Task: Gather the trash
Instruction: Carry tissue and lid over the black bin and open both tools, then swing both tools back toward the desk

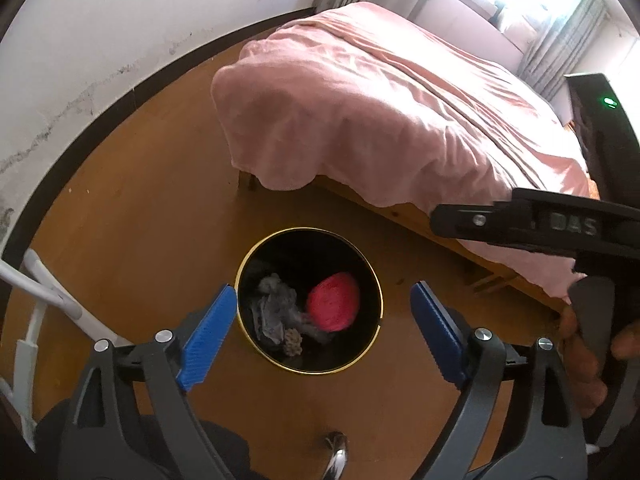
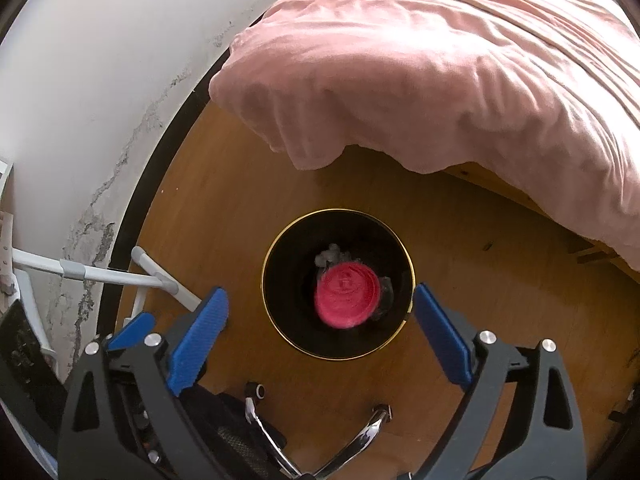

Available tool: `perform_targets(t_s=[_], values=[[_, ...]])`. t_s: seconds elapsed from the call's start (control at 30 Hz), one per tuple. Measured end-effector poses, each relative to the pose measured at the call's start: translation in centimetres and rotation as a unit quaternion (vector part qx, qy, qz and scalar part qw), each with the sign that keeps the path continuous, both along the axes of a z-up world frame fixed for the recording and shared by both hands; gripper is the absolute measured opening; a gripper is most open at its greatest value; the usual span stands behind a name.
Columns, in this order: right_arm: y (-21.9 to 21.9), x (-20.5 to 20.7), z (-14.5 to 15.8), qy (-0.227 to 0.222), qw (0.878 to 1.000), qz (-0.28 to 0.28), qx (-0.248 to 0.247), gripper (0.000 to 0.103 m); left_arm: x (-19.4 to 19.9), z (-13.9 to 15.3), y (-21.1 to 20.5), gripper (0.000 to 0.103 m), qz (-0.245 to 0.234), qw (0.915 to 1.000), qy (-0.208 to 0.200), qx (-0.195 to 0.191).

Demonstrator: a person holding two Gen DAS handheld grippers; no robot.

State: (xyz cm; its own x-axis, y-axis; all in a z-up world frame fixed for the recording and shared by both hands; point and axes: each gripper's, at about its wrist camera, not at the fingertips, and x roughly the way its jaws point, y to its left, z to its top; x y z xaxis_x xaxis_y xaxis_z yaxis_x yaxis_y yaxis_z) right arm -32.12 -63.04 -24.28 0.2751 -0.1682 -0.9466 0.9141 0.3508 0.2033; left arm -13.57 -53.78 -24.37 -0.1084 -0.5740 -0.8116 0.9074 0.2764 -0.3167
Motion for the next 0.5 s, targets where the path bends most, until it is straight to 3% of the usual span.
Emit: perform_targets(t_s=[0.1, 0.27, 0.37, 0.5], values=[[0.4, 0.3, 0.8, 0.003, 1.0, 0.007, -0.017, 0.09, -0.1, 1.7, 0.9, 0.088, -0.003, 0.9999, -0.015, -0.007], [2.5, 1.8, 4.5, -0.002, 0.995, 0.031, -0.091, 0.09, 0.9, 7.3, 4.7, 0.092, 0.014, 0.9974, -0.066, -0.025], [4.9, 3.7, 8.0, -0.029, 0.989, 0.064, -0.131, 0.09, 2.6, 11.7, 8.9, 0.092, 0.037, 0.9944, -0.092, -0.035], [9.9, 8.7, 13.2, -0.093, 0.97, 0.152, -0.164, 0.09, 5.8, 16.6, 15.4, 0.095, 0.086, 0.9859, -0.135, -0.049]])
